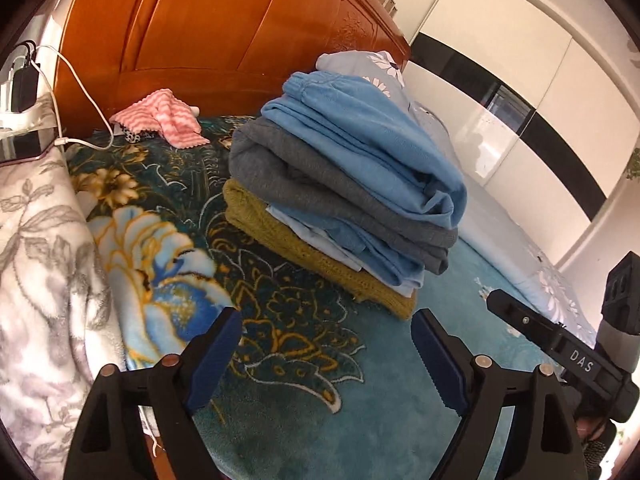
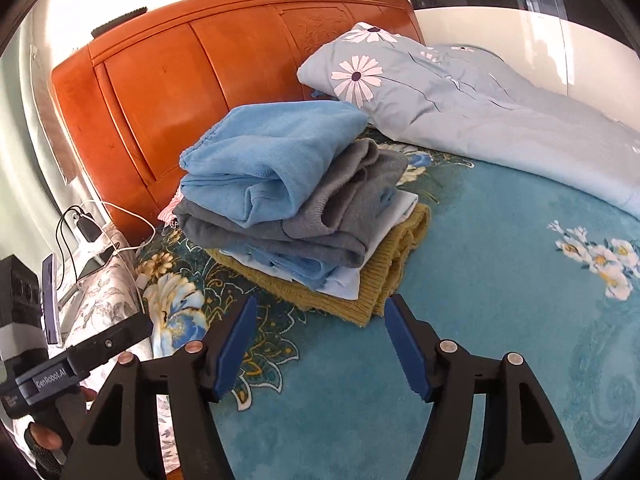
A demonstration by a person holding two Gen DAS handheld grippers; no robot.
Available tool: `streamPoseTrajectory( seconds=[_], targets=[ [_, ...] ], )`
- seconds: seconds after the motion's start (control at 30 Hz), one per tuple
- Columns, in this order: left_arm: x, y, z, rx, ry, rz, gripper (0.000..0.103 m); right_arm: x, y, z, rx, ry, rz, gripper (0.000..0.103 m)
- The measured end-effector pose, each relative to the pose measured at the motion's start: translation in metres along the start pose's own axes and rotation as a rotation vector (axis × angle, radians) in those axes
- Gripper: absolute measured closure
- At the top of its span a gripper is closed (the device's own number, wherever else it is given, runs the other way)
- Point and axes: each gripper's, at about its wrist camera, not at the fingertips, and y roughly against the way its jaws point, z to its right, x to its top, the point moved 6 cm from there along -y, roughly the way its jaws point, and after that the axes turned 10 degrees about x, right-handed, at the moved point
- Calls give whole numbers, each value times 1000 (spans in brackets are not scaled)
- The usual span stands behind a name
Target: Fold clothes
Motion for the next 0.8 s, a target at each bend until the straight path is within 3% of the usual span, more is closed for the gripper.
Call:
streamPoseTrajectory(
  seconds=[0.17,0.3,0.5,0.6,0.8],
  targets=[
    [-10,-8,26,40,-86,45,0,-12,4,14,18,-4,36,24],
    [-15,-13,34,44,-57,88,0,-19,-1,27,37,-32,38,21],
    [-29,-19,26,63,19,73,0,-26,5,25,-108,155,2,19],
    [-35,-18,28,108,-12,79,0,-26,10,23,-67,160,17,12],
    [-37,-14,28,153,-21,96,0,-26,12,17,-38,173,32,11]
  ],
)
